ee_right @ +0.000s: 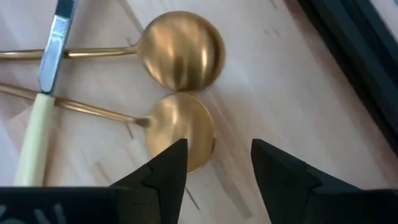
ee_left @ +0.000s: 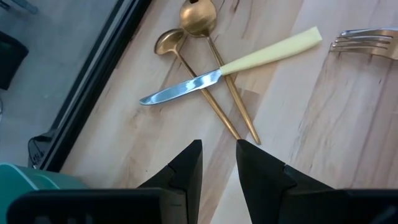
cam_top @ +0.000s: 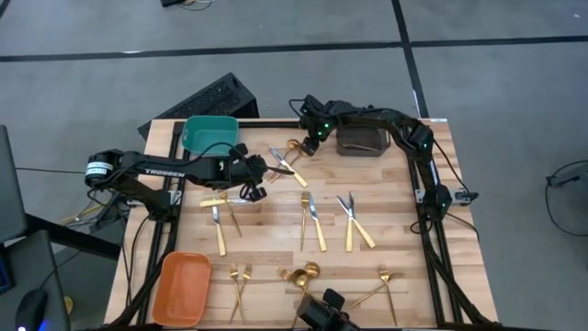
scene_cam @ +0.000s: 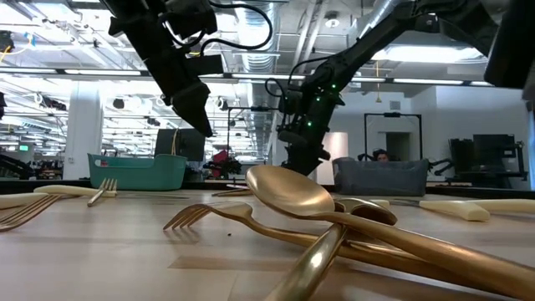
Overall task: Sort silverware by color (type)
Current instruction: Put the spoon into the green bin
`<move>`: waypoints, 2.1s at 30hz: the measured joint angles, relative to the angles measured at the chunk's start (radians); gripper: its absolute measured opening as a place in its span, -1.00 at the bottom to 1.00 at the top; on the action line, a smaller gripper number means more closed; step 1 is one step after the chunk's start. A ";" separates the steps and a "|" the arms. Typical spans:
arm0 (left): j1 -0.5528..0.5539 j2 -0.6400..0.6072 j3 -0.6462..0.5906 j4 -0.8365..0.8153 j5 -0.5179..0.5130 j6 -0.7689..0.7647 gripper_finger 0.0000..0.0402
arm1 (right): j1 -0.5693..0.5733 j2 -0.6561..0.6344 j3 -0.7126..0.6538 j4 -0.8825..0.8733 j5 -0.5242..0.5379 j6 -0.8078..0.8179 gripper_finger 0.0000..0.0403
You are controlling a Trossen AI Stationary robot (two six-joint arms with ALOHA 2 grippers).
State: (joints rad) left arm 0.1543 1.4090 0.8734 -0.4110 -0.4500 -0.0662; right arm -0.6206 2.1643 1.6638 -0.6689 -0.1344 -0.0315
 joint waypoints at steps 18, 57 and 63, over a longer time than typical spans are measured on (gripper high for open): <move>0.000 0.000 0.000 0.003 0.026 -0.002 -0.57 | 0.017 0.034 0.000 -0.012 -0.072 -0.004 -0.67; 0.022 0.000 0.000 0.063 0.056 0.109 -0.57 | 0.105 -0.087 0.000 -0.286 0.058 -0.119 -0.88; 0.027 0.000 0.000 0.260 0.143 0.202 -0.57 | 0.181 -0.203 0.000 -0.254 0.320 -0.040 -0.88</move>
State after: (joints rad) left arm 0.1814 1.4086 0.8734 -0.1507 -0.3067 0.1361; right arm -0.4395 1.9615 1.6642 -0.9234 0.1852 -0.0717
